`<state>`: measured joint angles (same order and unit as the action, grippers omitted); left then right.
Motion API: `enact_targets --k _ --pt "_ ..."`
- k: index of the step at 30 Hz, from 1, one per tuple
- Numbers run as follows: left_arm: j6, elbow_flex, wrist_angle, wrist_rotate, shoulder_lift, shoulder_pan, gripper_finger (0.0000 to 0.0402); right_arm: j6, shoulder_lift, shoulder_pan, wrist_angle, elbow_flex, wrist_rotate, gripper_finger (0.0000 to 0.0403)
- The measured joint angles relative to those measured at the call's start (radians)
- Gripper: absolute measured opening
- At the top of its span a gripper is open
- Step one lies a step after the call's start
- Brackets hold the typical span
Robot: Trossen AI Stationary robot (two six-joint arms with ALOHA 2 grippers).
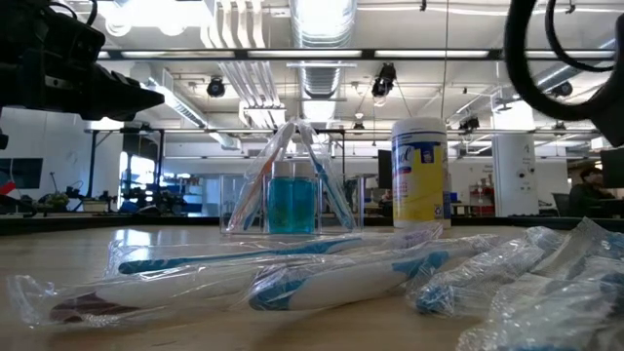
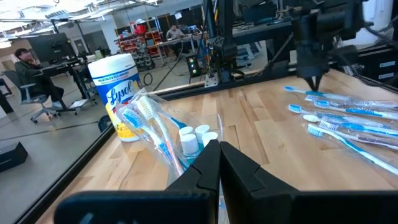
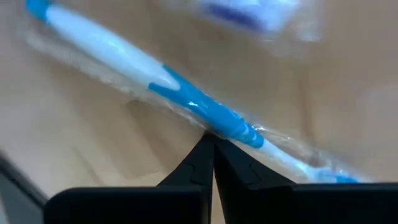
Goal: Pick & Place toothbrushing station
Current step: Put the blue toothbrush into the transparent organizer
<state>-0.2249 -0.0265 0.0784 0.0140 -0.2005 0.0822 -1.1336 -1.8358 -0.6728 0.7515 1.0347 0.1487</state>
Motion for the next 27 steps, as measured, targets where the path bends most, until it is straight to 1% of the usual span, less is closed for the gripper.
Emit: enact_targets --k 5,13,17,19,20,24,27 --pt "0.0 0.0 0.0 0.0 0.0 0.0 0.001 -0.053 0.048 0.059 0.034 -0.06 -0.098 0.0008" --pt "0.0 0.0 -0.001 0.0 0.0 0.001 0.001 -0.117 0.11 0.173 0.149 -0.118 -0.257 0.0008" --pt "0.0 0.0 -0.001 0.0 0.0 0.001 0.001 -0.09 0.126 0.241 0.163 -0.141 -0.403 0.0008" --pt "0.0 0.0 -0.001 0.0 0.0 0.001 0.001 -0.062 0.132 0.276 0.155 -0.147 -0.44 0.0008" --pt "0.0 0.0 -0.001 0.0 0.0 0.001 0.001 -0.05 0.137 0.292 0.15 -0.147 -0.451 0.0008" --pt "0.0 0.0 -0.003 0.0 0.0 0.001 0.001 0.009 0.148 0.345 0.143 -0.153 -0.44 0.0008" --pt "0.0 0.0 -0.005 0.0 0.0 0.001 0.001 0.027 0.18 0.362 0.148 -0.138 -0.441 0.0008"
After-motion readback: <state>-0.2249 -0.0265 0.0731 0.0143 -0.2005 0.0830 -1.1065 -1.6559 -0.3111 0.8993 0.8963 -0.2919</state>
